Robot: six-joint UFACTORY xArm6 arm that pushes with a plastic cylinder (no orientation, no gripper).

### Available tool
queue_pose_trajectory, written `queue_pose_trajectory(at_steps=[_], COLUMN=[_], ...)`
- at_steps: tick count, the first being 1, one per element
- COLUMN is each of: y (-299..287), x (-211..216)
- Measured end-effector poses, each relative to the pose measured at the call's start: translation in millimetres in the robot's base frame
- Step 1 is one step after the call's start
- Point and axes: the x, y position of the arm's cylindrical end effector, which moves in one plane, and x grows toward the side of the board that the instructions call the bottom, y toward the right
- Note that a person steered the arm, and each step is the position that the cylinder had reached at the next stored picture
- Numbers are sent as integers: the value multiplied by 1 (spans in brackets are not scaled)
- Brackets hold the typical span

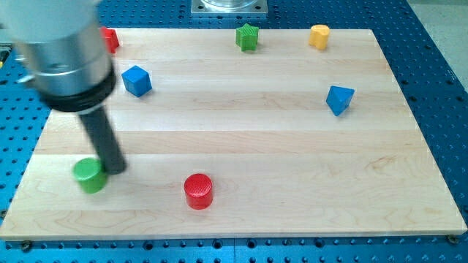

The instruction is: Move the cube vertically to the red circle

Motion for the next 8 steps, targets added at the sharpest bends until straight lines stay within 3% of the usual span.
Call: queue_pose_trajectory(at_steps=[1, 2, 3, 4, 5, 7, 8], y=[-6, -26, 43, 89, 74, 4, -5], x=[10, -59, -99, -184, -248, -249, -214])
